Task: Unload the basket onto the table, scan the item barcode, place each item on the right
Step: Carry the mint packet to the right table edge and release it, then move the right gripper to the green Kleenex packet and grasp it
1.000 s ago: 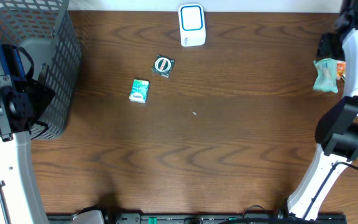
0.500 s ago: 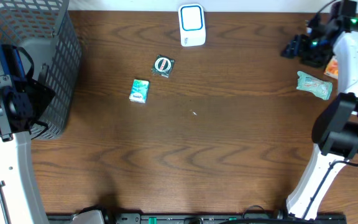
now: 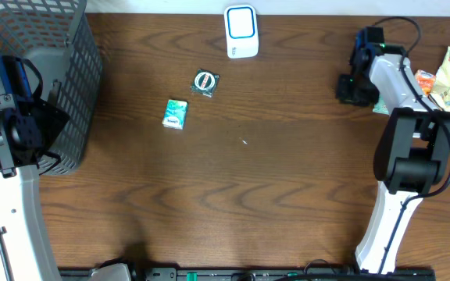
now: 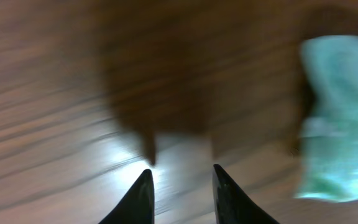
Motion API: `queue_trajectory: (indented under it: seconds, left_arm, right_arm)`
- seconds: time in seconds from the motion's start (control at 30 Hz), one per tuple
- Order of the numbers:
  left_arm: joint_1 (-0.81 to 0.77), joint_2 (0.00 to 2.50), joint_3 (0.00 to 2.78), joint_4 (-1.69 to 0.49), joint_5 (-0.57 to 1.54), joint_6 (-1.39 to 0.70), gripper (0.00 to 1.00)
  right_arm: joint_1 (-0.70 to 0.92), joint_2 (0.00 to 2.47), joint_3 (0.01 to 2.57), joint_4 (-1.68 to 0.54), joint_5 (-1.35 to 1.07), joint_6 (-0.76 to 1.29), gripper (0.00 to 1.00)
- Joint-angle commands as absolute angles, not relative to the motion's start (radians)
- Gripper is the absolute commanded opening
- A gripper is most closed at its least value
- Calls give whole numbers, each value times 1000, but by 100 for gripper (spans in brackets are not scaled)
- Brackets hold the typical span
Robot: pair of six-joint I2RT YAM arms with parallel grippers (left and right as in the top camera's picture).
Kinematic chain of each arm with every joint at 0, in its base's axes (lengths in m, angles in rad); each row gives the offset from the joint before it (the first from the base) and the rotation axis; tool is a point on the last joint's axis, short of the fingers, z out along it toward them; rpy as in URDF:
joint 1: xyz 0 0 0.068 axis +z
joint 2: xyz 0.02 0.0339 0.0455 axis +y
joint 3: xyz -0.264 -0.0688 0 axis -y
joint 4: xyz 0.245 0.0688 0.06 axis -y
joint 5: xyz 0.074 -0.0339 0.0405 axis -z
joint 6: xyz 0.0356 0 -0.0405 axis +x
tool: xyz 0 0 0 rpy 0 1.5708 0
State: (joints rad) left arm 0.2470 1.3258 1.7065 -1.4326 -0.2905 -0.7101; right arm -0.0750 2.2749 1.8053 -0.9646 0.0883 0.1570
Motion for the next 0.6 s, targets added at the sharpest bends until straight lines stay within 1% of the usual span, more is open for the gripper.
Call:
queue_trajectory:
  seconds: [0.0, 0.17, 0.33, 0.4, 0.57]
  left_arm:
    - [252, 1319, 1705, -1435, -300, -719, 97]
    - [252, 1319, 1705, -1435, -300, -719, 98]
    - [252, 1319, 1705, -1435, -300, -719, 98]
    - [252, 1319, 1705, -1435, -300, -719, 98]
    - [252, 1319, 1705, -1435, -300, -719, 97]
  right_arm:
    - [-142, 2276, 1785, -931, 196, 186, 22]
    - [-197, 2276, 1785, -904, 181, 133, 21]
    - [-263, 2276, 1785, -901, 204, 151, 19]
    - [-277, 2276, 1785, -908, 192, 189, 20]
    - [-272, 2241, 1793, -919, 80, 185, 23]
